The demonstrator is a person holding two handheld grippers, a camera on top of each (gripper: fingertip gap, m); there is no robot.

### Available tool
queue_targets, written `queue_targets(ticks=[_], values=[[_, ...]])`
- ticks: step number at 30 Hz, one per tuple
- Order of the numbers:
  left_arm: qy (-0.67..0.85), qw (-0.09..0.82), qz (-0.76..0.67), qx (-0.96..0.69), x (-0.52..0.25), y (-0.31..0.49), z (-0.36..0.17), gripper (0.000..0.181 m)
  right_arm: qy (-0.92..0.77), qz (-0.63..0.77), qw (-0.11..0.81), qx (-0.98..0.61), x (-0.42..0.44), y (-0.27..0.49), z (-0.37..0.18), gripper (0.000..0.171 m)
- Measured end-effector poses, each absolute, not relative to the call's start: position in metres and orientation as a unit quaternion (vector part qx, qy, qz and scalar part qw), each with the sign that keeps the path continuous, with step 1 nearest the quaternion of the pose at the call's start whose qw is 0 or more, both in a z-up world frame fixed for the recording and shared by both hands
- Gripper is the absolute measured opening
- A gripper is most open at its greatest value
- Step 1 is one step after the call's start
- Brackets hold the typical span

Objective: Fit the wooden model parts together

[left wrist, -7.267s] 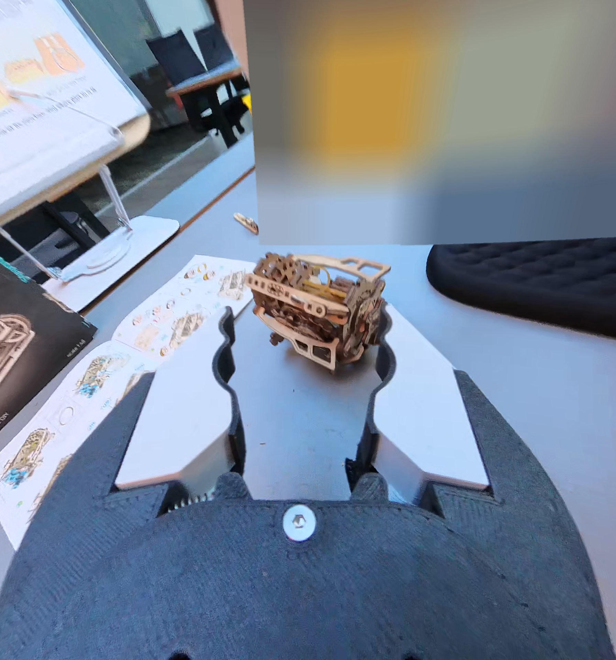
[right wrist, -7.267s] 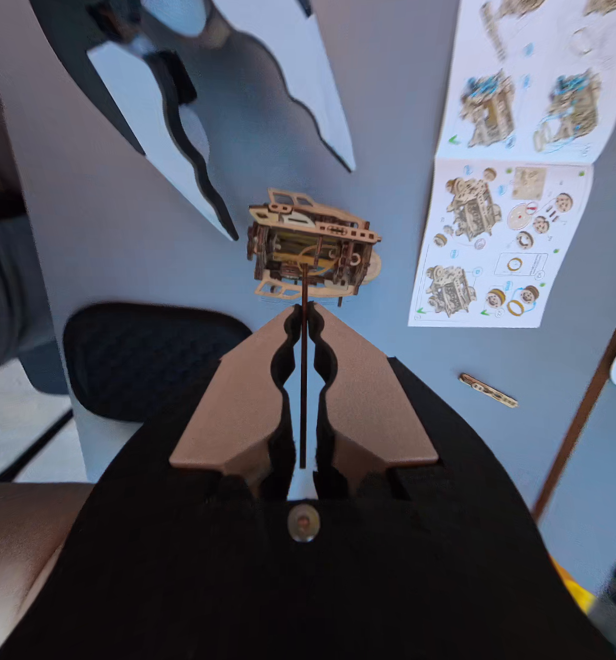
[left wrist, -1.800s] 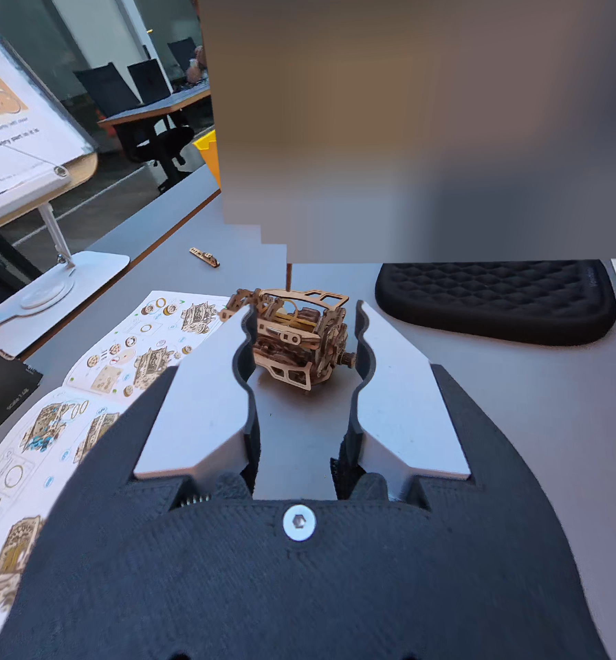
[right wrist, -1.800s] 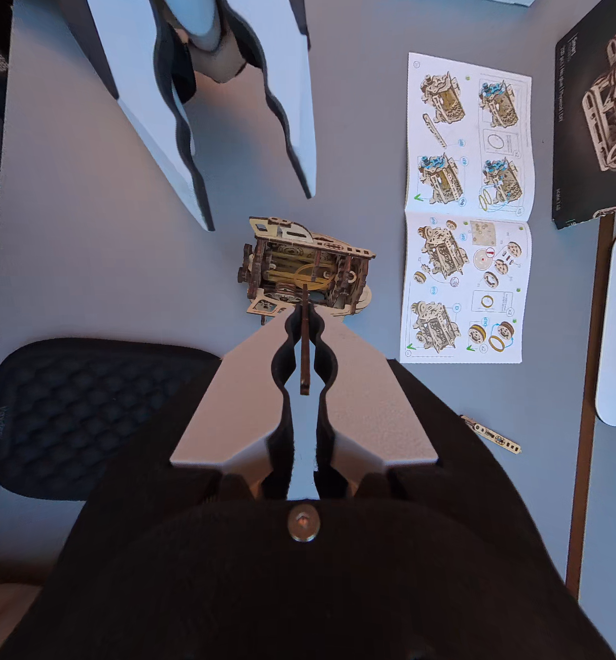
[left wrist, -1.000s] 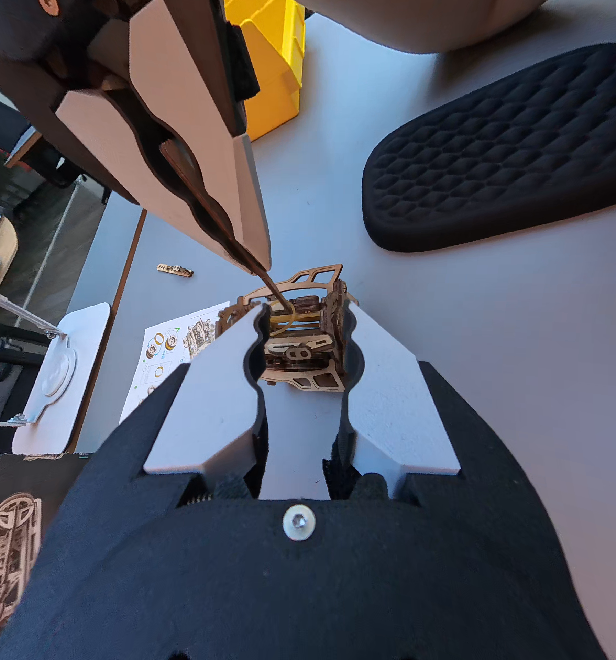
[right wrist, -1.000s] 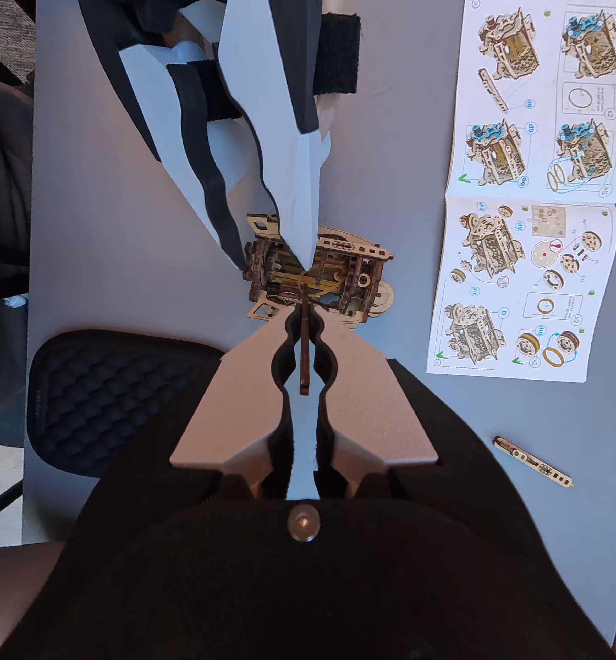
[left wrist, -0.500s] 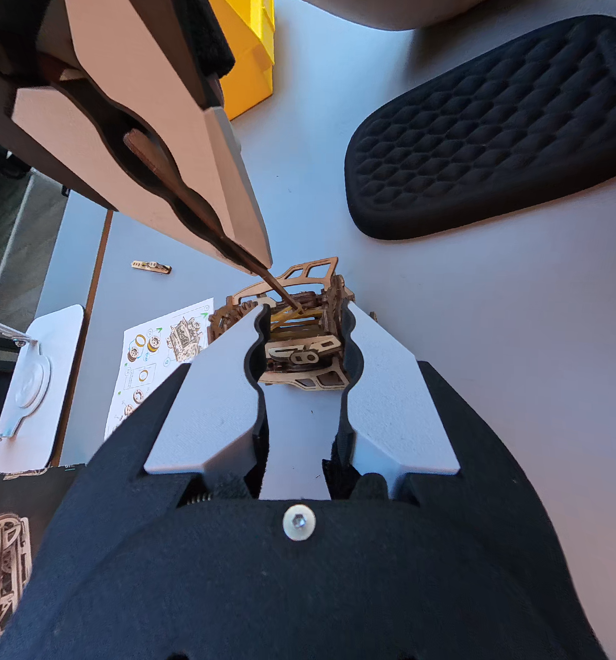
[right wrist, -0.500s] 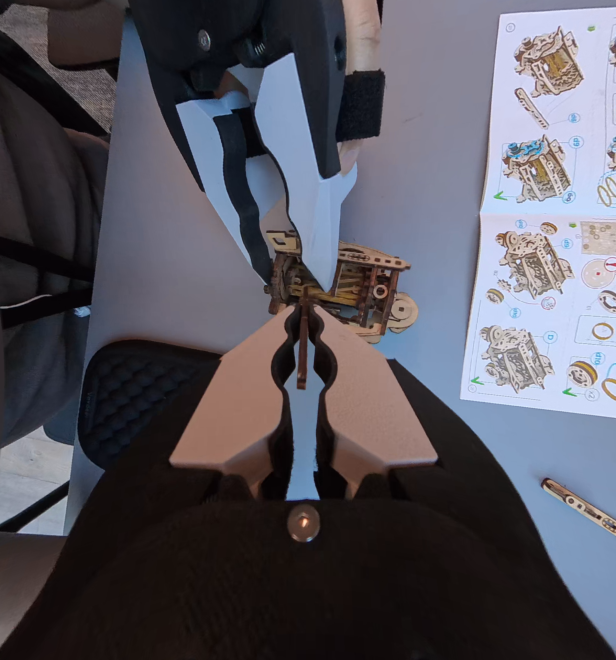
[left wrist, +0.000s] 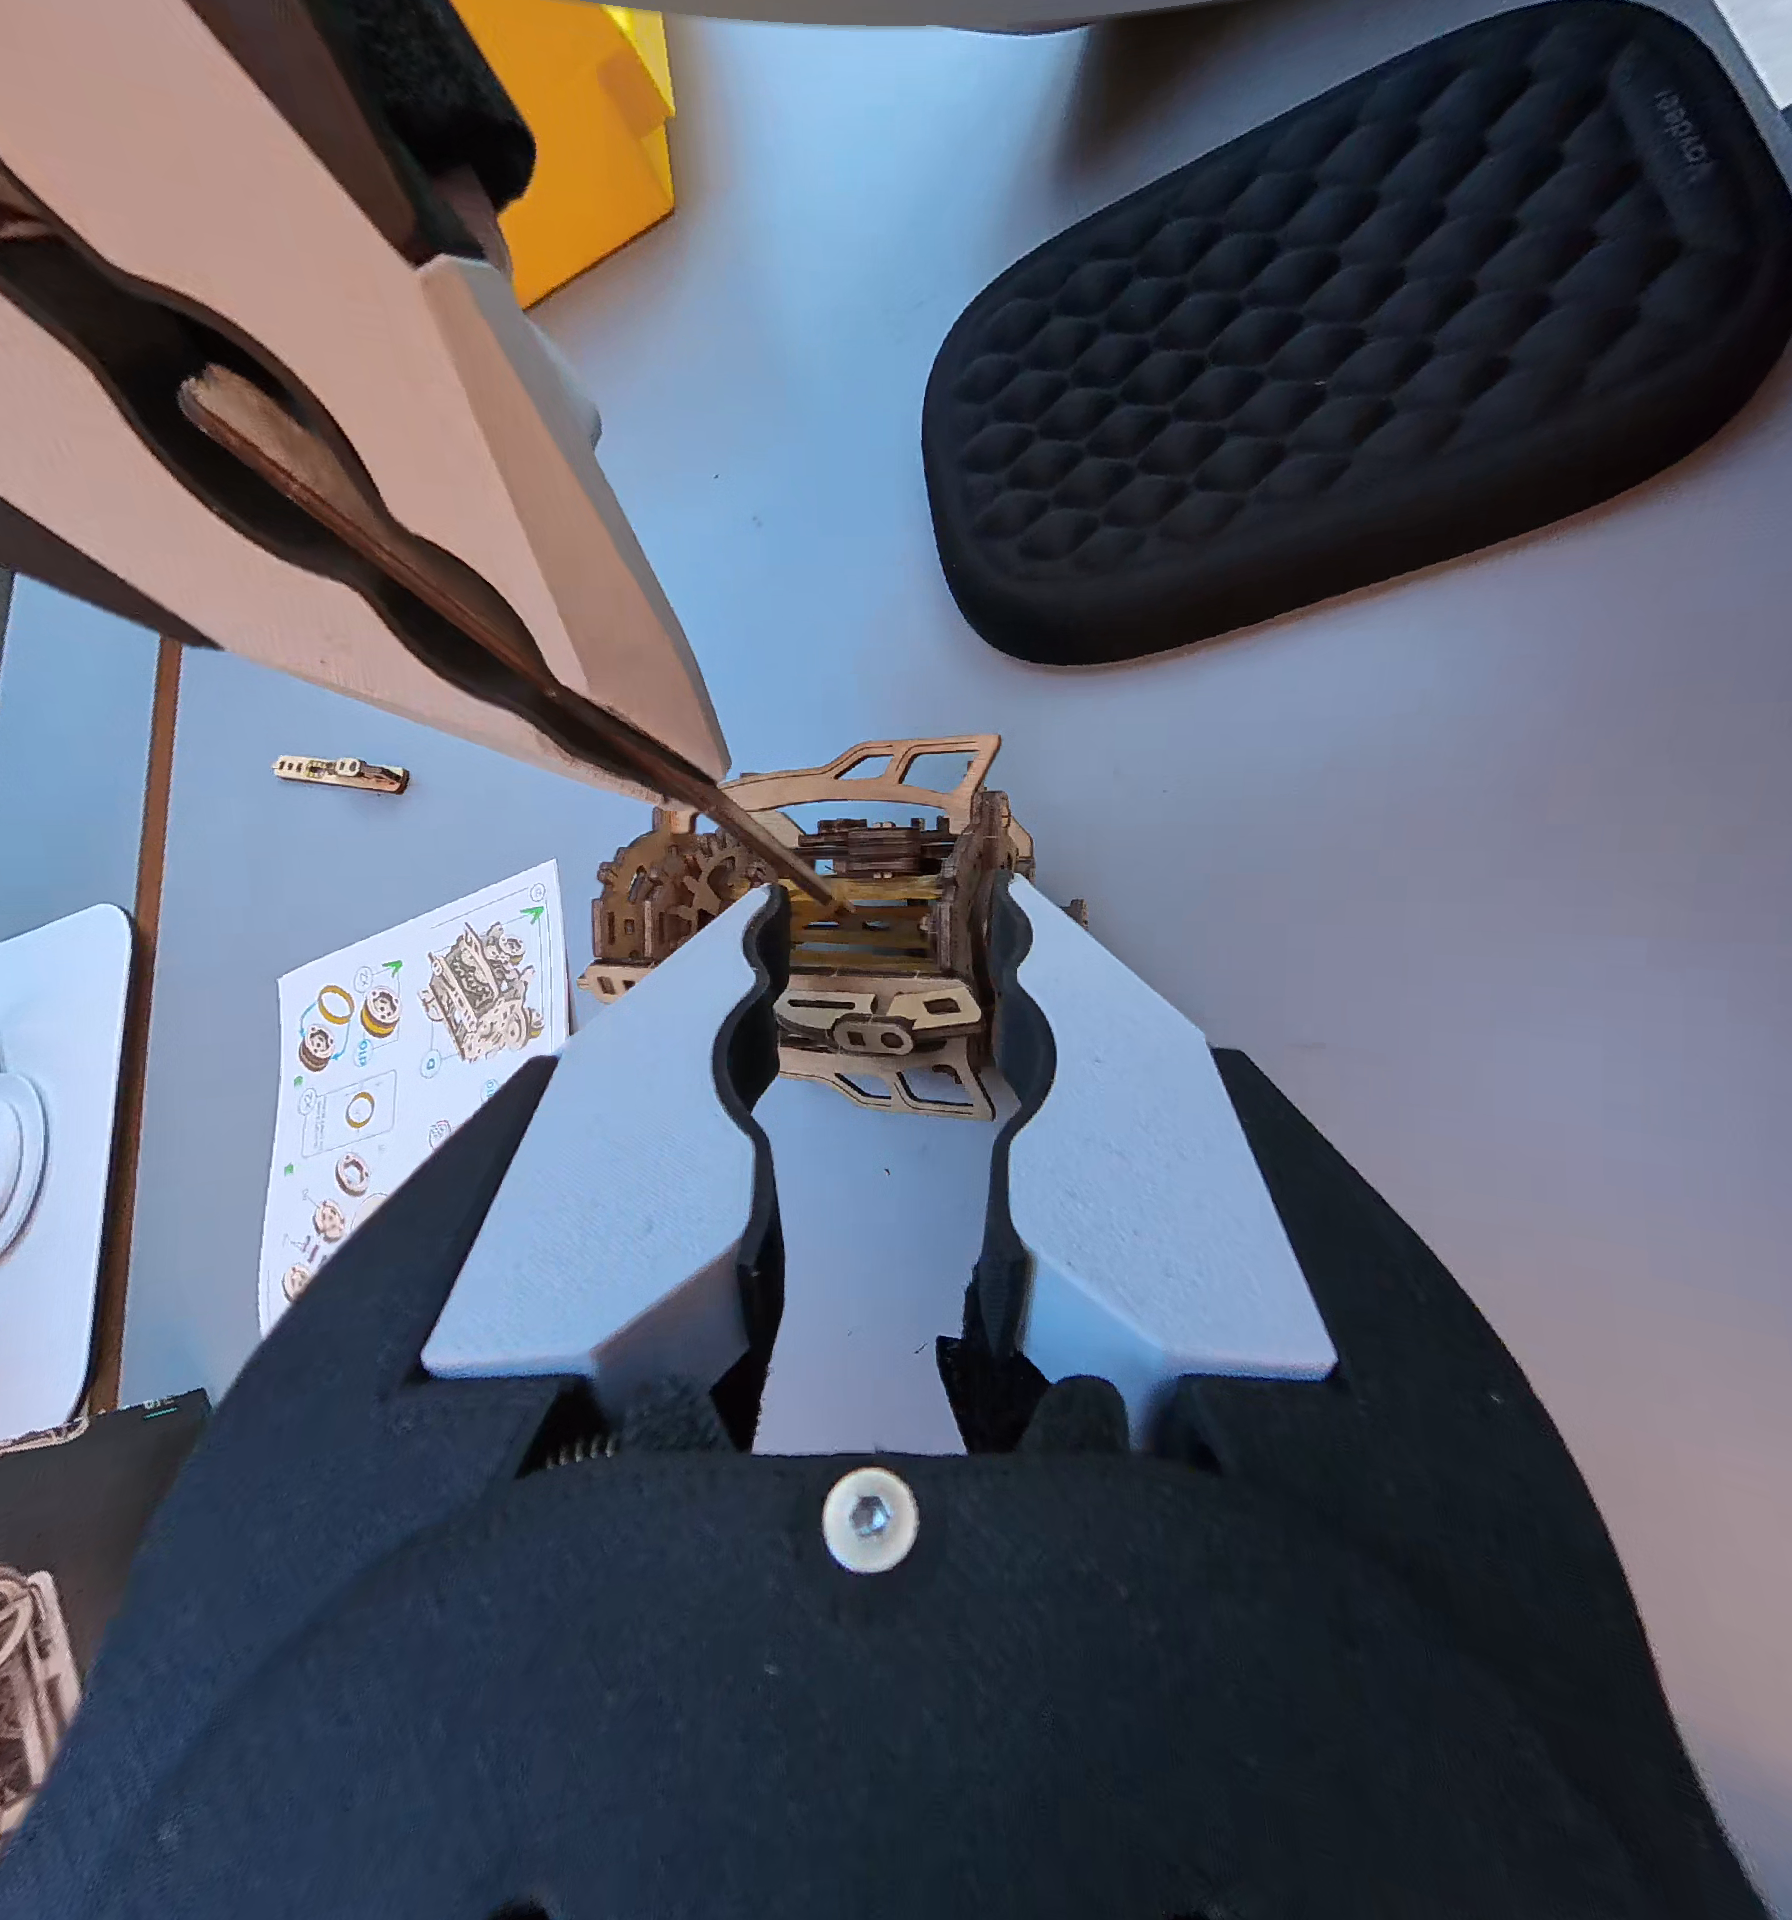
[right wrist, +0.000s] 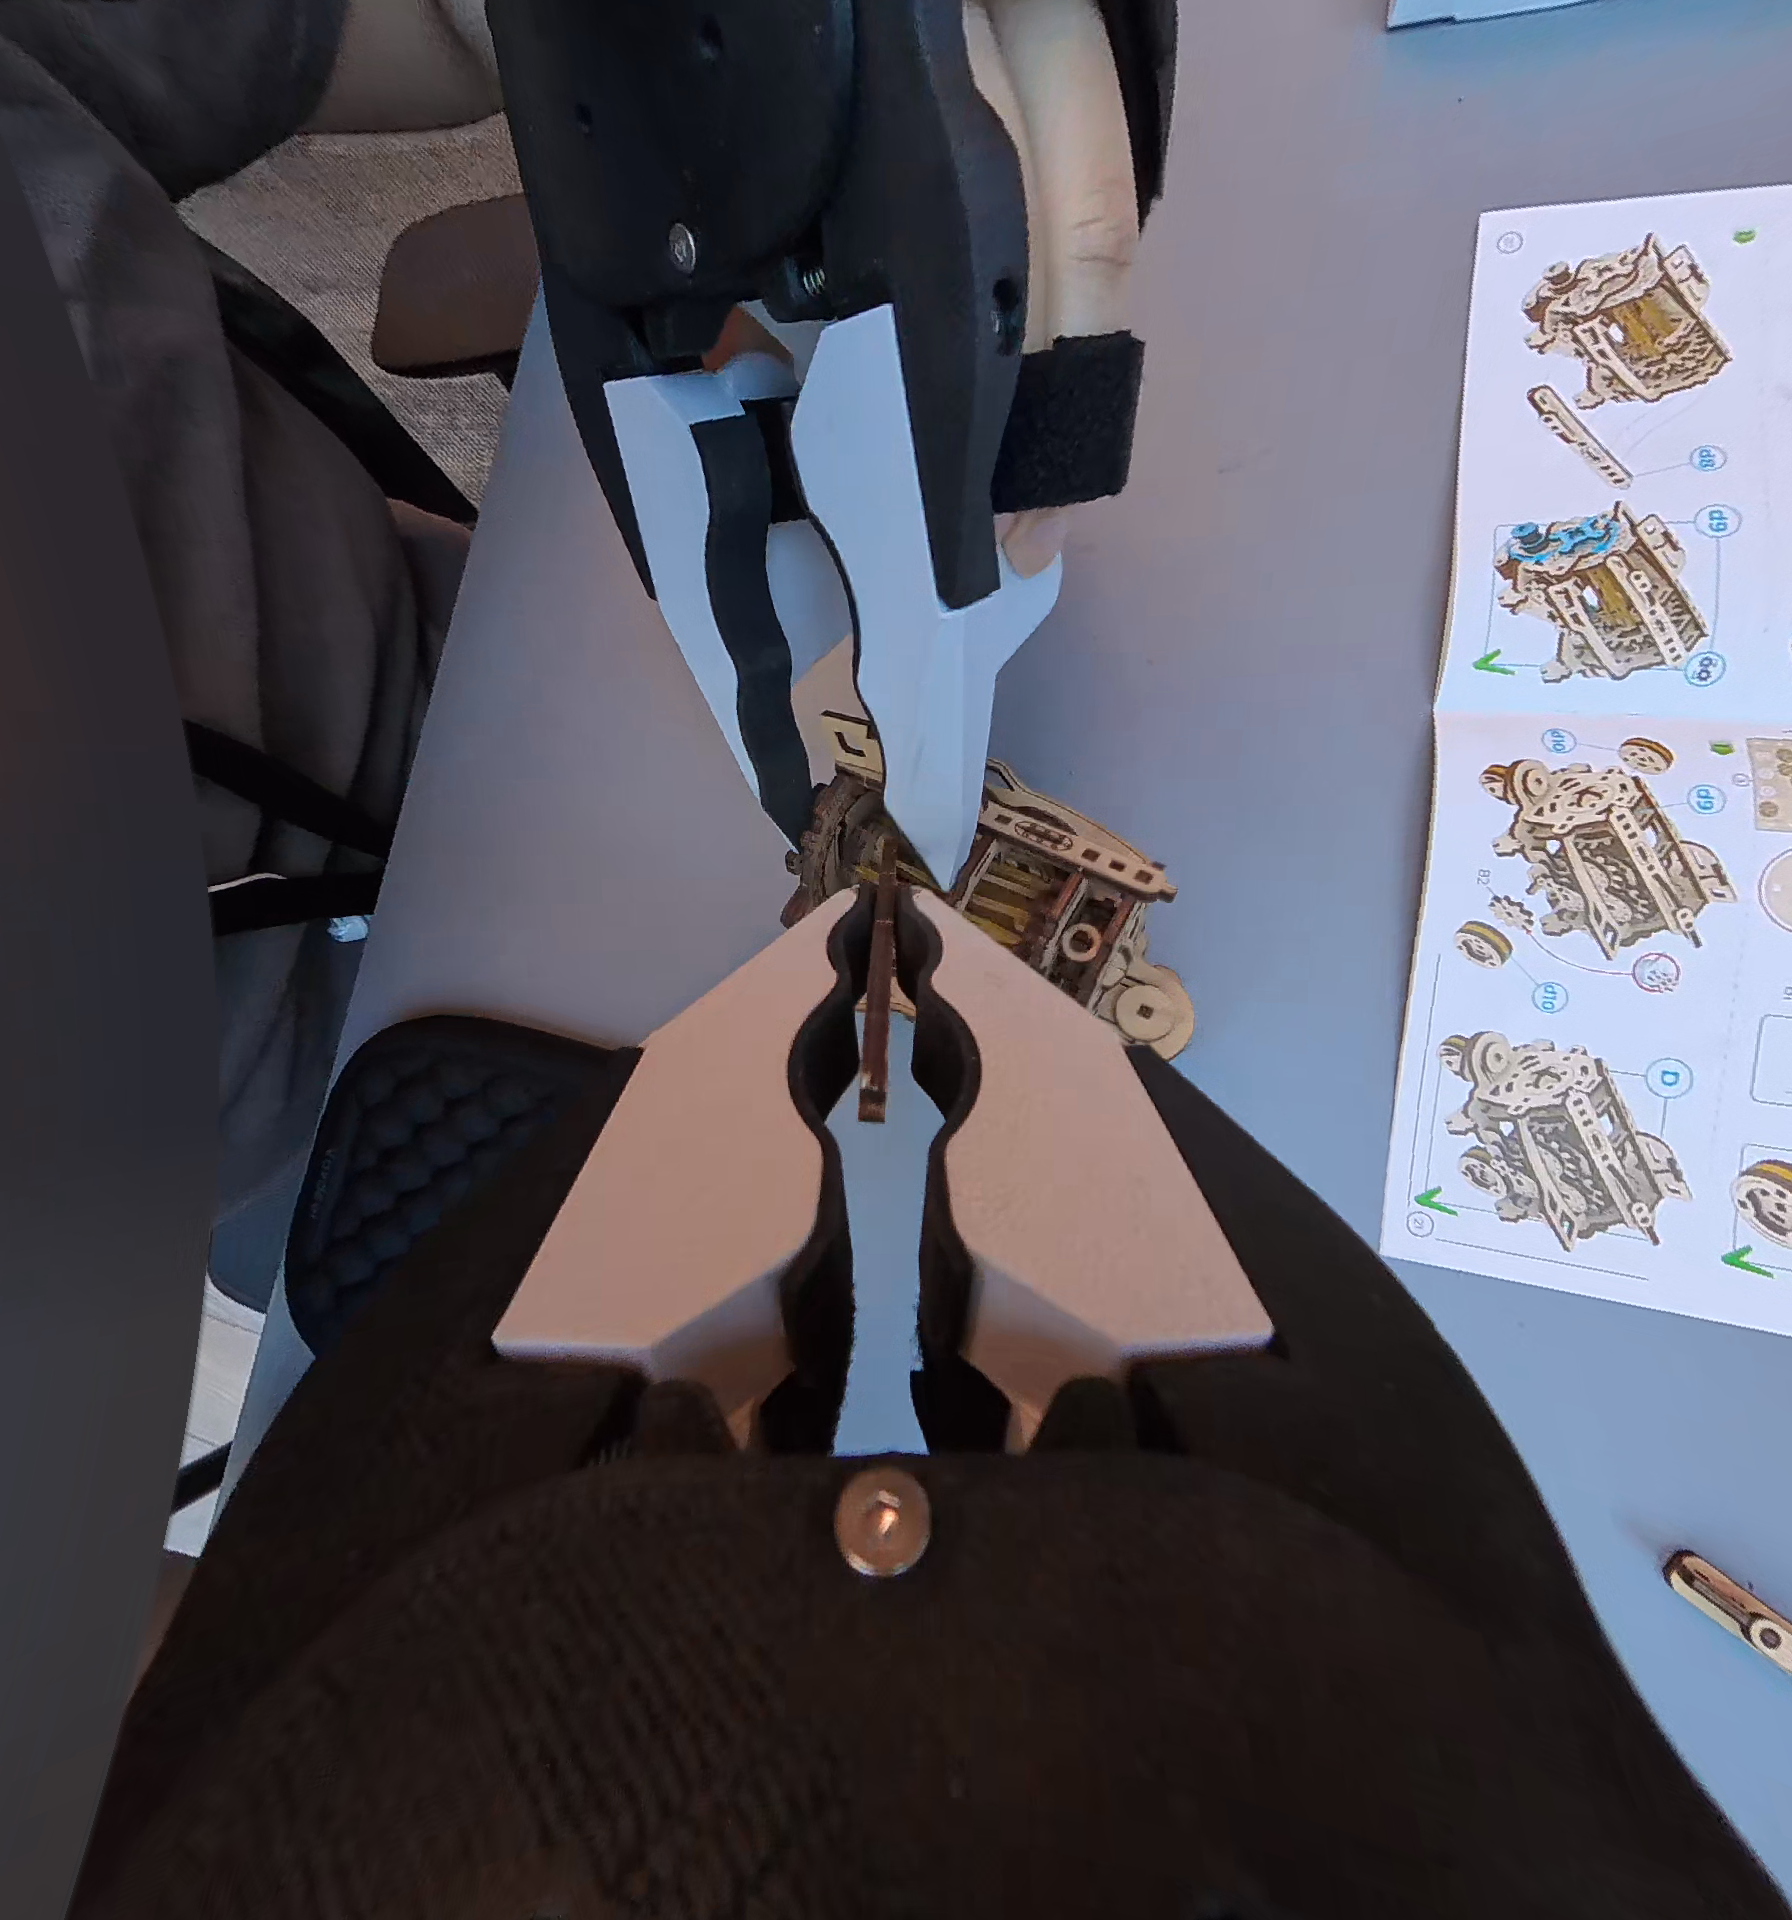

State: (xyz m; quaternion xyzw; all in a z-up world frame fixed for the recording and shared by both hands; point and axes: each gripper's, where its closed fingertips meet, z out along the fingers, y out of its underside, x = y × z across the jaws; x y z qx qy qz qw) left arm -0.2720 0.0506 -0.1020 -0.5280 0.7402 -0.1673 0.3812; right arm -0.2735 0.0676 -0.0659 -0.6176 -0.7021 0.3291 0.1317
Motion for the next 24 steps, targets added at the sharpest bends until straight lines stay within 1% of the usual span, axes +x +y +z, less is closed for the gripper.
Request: queue_targets(ticks=[13,24], values=[[0.756,0.332,-0.129,-0.549,-0.263,0.052,-0.104,0.033,-0.713,0.349,0.117,-0.596,-0.261,0.07,-0.069,0.001],[0.769,0.269,-0.118,-0.569,-0.261,0.045,-0.106,0.029,-0.724,0.364,0.104,-0.577,-0.258,0.062,-0.07,0.001]])
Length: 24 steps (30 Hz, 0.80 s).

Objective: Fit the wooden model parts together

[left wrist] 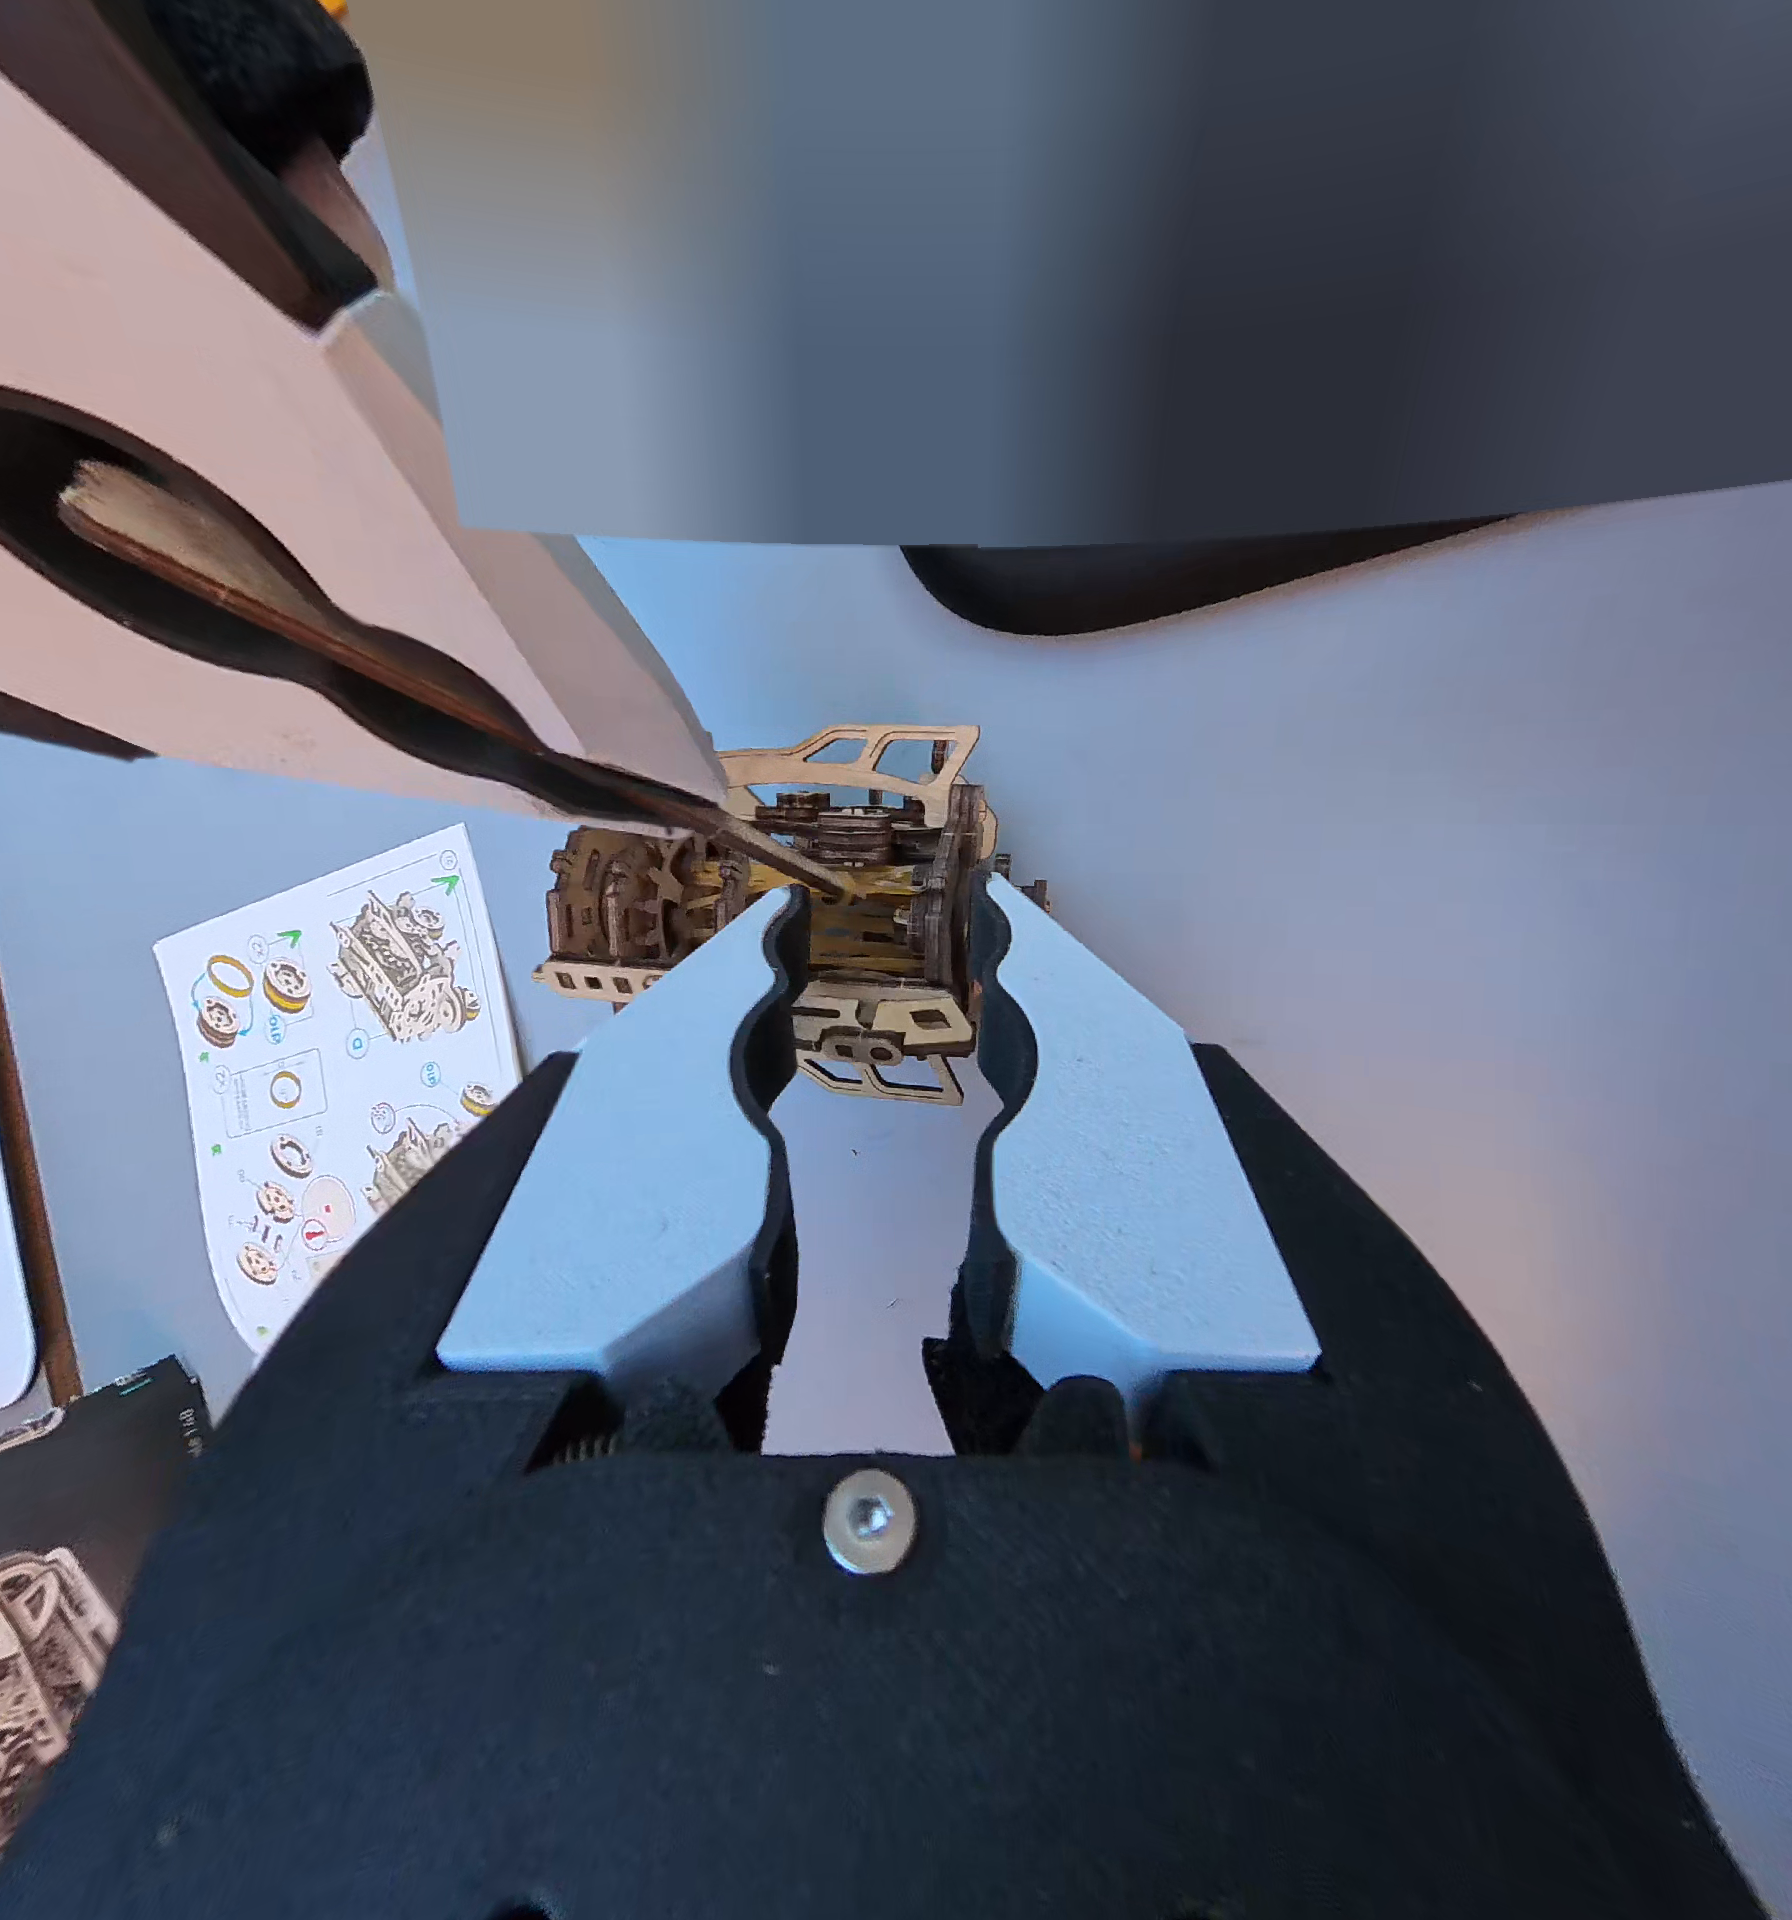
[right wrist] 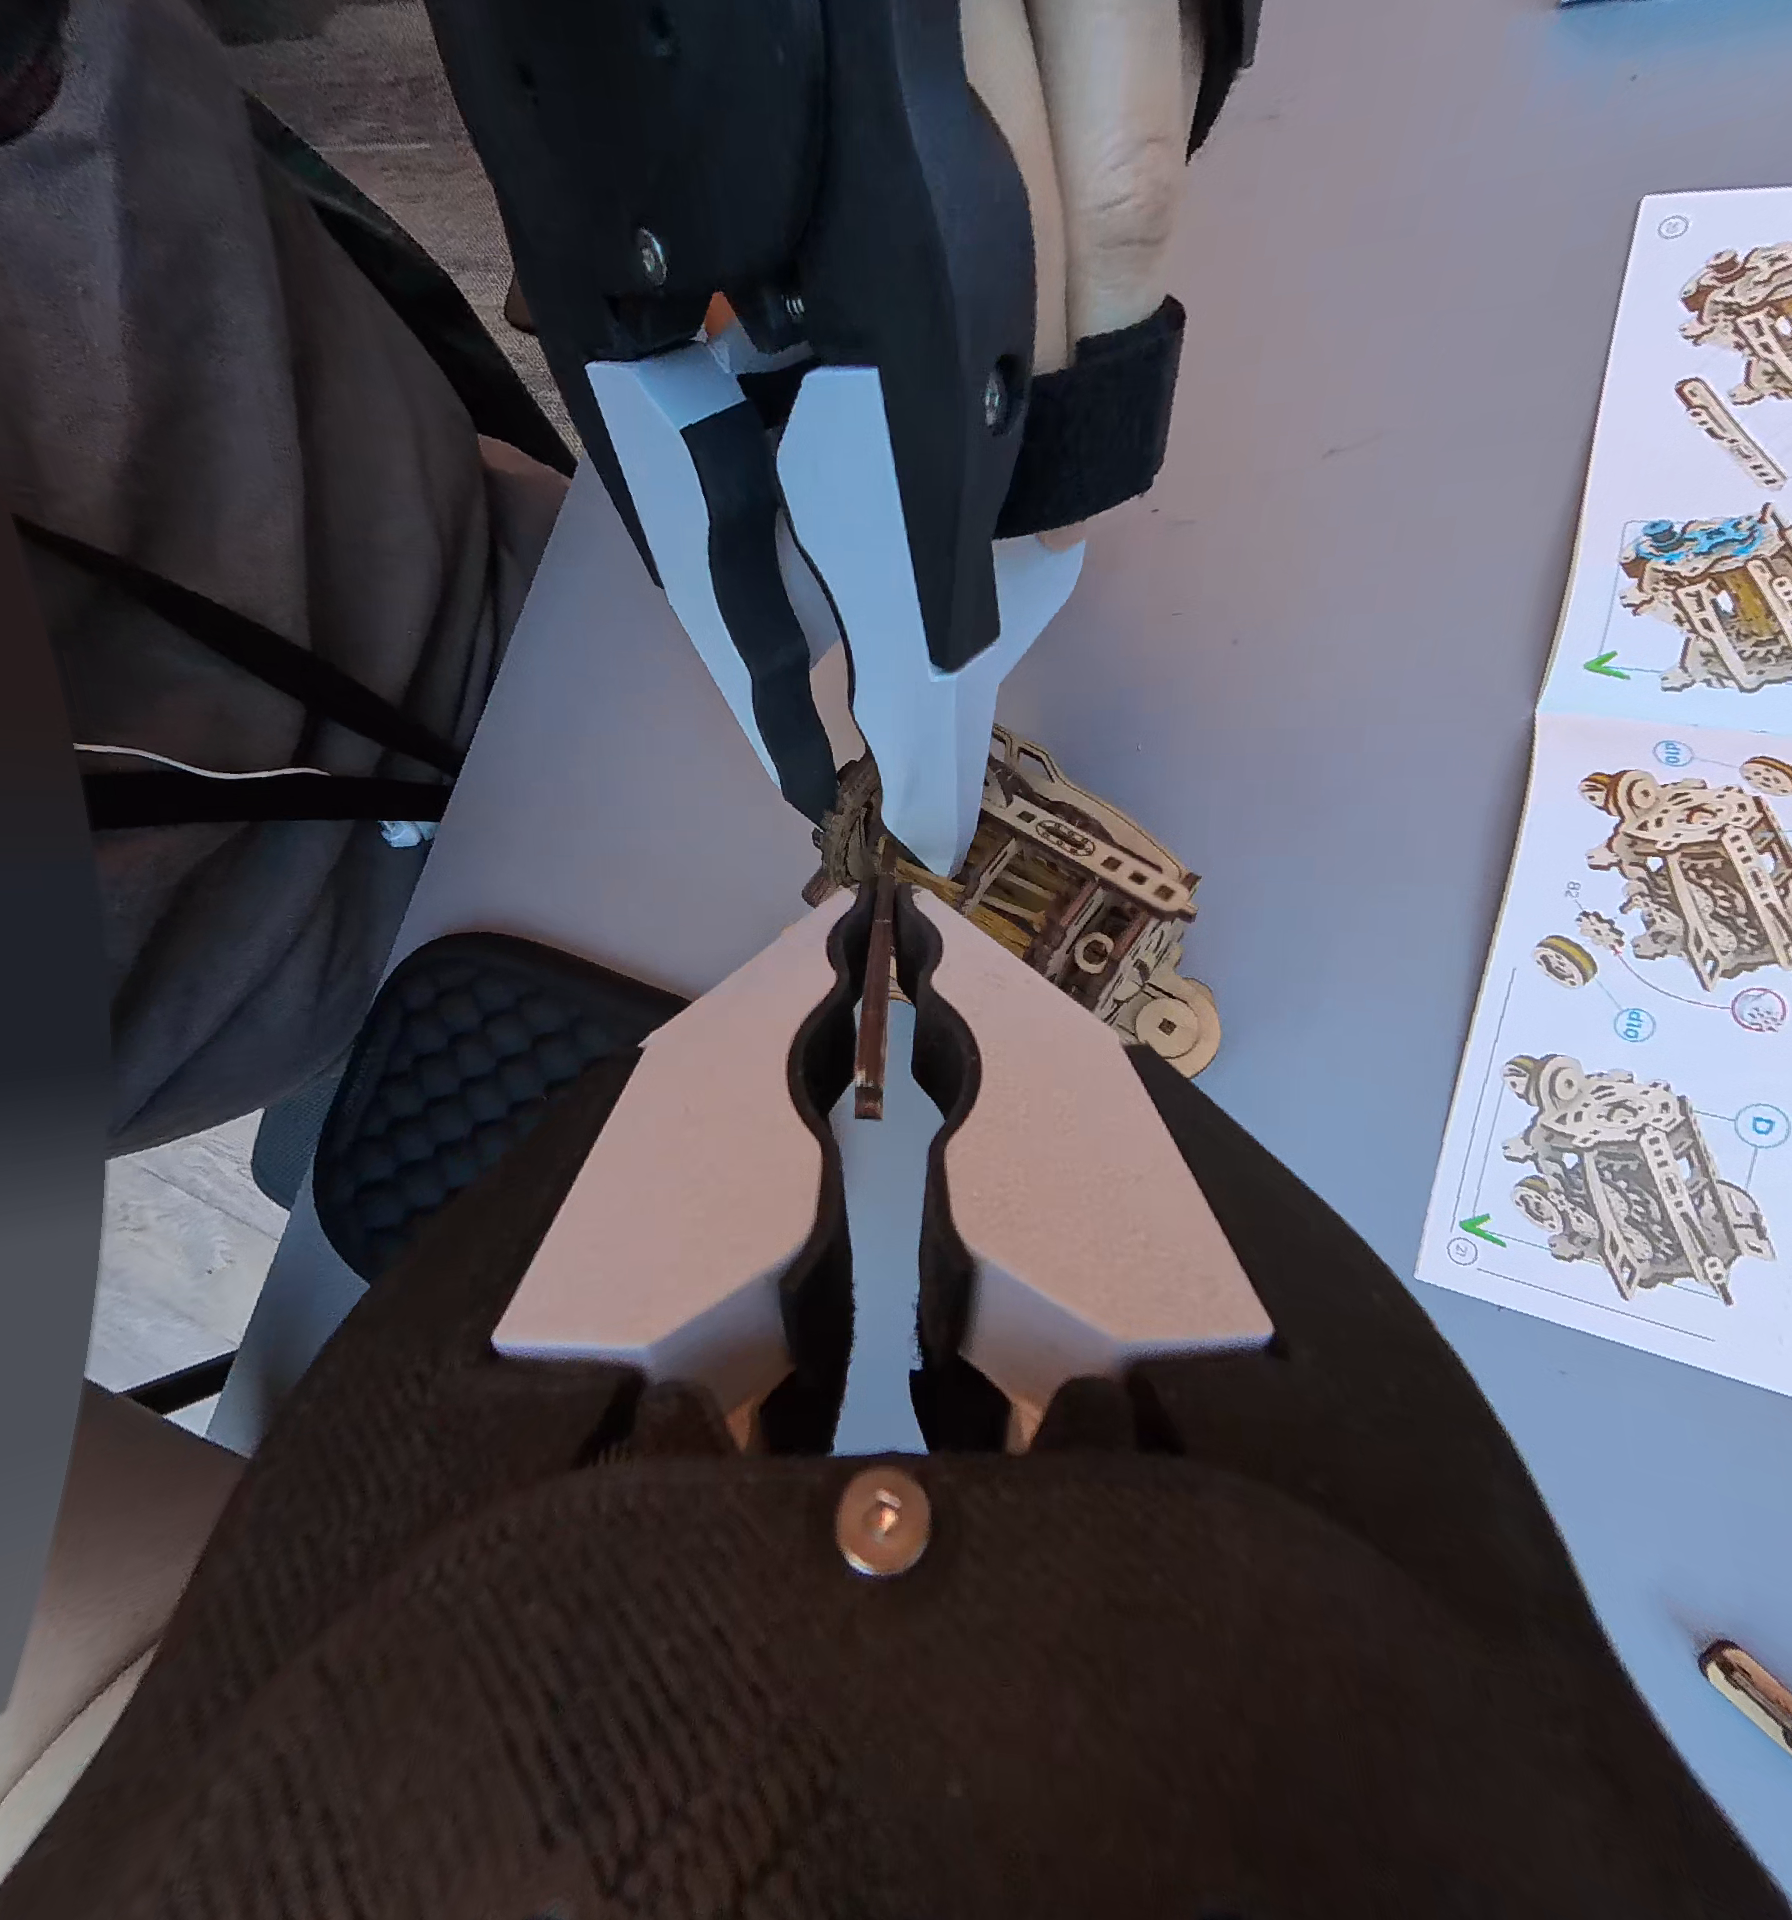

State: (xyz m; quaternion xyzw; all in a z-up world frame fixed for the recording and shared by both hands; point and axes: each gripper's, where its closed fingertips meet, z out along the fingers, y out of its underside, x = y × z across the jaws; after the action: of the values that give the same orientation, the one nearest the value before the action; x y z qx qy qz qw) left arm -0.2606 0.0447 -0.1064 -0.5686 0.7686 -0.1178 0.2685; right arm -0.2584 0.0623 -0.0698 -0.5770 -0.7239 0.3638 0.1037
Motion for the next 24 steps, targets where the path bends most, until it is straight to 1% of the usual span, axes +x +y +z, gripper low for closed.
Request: queue_targets(ticks=[3,8,14,18,24], values=[[0.758,0.263,-0.128,-0.583,-0.2581,0.0452,-0.1068,0.027,-0.722,0.367,0.101,-0.578,-0.2587,0.0622,-0.0705,0.001],[0.734,0.291,-0.126,-0.6,-0.2549,0.049,-0.1071,0.019,-0.722,0.365,0.102,-0.579,-0.2585,0.0622,-0.07,0.001],[0.69,0.311,-0.15,-0.636,-0.2501,0.0481,-0.1066,0.026,-0.721,0.368,0.103,-0.578,-0.2565,0.0647,-0.0696,0.001],[0.677,0.297,-0.161,-0.654,-0.251,0.0472,-0.1064,0.029,-0.72,0.369,0.103,-0.578,-0.2564,0.0666,-0.0711,0.001],[0.665,0.307,-0.169,-0.659,-0.2554,0.0478,-0.1021,0.033,-0.718,0.374,0.109,-0.578,-0.2562,0.0702,-0.0701,0.001]])
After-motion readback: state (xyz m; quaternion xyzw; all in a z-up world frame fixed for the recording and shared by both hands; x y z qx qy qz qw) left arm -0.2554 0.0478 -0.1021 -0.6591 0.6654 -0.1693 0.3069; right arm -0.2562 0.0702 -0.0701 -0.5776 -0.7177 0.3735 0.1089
